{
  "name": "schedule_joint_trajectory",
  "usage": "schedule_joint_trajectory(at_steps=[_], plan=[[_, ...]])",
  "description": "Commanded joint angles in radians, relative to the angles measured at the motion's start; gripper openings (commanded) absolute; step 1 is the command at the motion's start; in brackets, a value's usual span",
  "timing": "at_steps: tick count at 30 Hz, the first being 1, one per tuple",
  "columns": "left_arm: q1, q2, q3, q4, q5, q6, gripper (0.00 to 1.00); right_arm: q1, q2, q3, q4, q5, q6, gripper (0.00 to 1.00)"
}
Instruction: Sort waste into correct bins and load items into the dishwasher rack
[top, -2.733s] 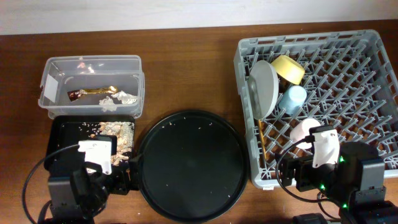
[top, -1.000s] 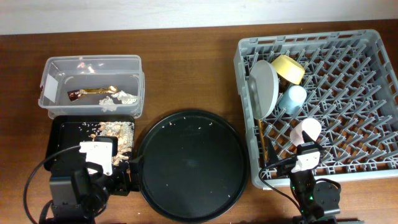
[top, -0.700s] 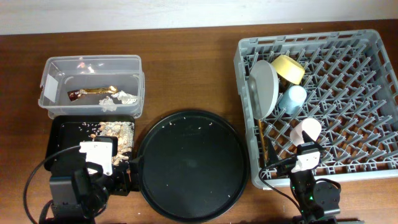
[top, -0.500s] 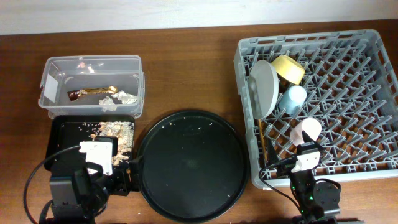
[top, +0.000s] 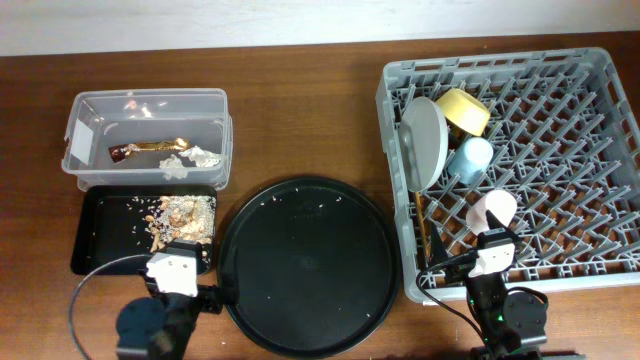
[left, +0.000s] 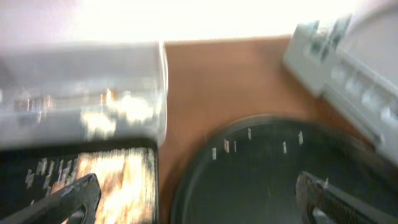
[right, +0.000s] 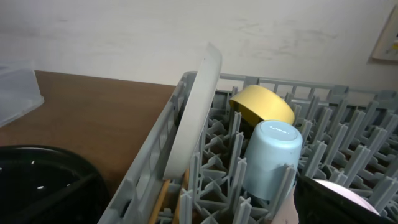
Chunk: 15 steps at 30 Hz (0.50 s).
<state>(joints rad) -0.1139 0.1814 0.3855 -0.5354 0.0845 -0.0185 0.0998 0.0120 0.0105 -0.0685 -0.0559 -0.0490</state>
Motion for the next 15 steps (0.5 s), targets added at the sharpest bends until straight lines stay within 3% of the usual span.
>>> schedule_joint_trajectory(at_steps=[1,6,10,13,15], plan=[[-0.011,-0.094,-0.168,0.193,-0.023,0.012,0.99,0.004,-0.008,-0.005,-0.006,0.009,0.001,0.99],[-0.011,-0.163,-0.364,0.575,-0.091,0.012,0.99,0.004,-0.009,-0.005,-0.006,0.009,0.0,0.99],[-0.011,-0.177,-0.377,0.562,-0.11,0.097,0.99,0.004,-0.008,-0.005,-0.006,0.009,0.001,0.99],[-0.011,-0.177,-0.377,0.446,-0.084,0.103,0.99,0.004,-0.009,-0.005,-0.006,0.009,0.001,0.99],[-0.011,-0.177,-0.377,0.451,-0.082,0.103,0.99,0.004,-0.009,-0.005,-0.006,0.009,0.001,0.99]])
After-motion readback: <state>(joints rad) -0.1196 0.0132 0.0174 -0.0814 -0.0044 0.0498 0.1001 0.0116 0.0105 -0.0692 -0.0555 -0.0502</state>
